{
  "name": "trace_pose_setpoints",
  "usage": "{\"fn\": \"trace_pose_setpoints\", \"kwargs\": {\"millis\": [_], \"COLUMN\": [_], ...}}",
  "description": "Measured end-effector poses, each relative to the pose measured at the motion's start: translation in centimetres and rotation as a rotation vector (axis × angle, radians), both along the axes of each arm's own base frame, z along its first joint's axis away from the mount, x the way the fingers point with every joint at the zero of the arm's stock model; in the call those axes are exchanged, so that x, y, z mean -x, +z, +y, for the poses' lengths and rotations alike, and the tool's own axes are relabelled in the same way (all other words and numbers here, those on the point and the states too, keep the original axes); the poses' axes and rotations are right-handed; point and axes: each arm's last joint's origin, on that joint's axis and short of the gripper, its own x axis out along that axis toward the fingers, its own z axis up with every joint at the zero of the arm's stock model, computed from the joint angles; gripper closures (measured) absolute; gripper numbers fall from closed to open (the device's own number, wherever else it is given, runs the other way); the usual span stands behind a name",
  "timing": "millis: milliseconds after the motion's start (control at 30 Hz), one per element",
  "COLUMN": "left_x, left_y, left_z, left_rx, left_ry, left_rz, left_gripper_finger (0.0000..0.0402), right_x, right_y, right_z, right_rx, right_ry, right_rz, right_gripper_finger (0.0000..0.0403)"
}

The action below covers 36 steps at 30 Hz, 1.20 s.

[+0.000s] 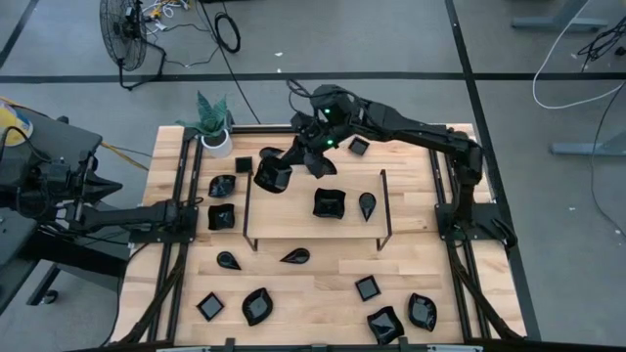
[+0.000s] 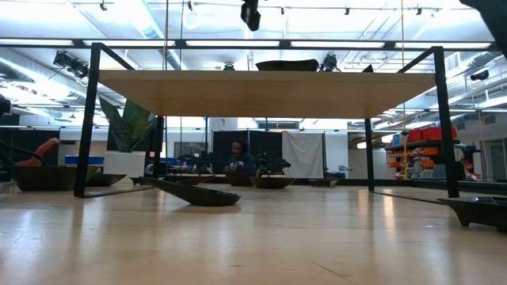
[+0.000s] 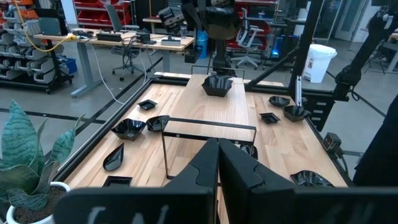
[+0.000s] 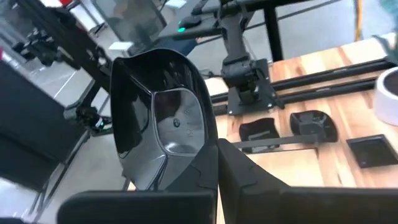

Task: Pick & Place Mini shaped plates
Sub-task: Put the leaf shaped plate on the shelf

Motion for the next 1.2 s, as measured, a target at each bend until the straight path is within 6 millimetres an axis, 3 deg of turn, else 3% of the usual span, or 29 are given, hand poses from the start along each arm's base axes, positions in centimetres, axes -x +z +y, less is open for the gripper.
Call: {"fn": "trace_pose_setpoints", "kwargs": {"millis": [267, 567, 1200], "left_x": [0.0, 0.0, 0.0], "left_y": [0.0, 0.0, 0.0], "left_z": [0.0, 0.0, 0.0], "left_rx": [0.000, 0.000, 0.000], "left_ry": [0.000, 0.000, 0.000], "left_rz": [0.000, 0.000, 0.000], "left_gripper_finger": [0.0383, 0.0383, 0.0383], "right_x": [-2.3, -3.5, -5.3], "right_y": [-2.6, -6.0, -10.0], "right_z": [-0.2, -0.5, -0.3], "right_rx": [0.037, 0.057, 0.260], "right_ry": [0.064, 0.100, 0.156], "right_rz": [0.041, 0.149, 0.195], "right_gripper_finger": [0.0403, 0.0403, 0.0403]}}
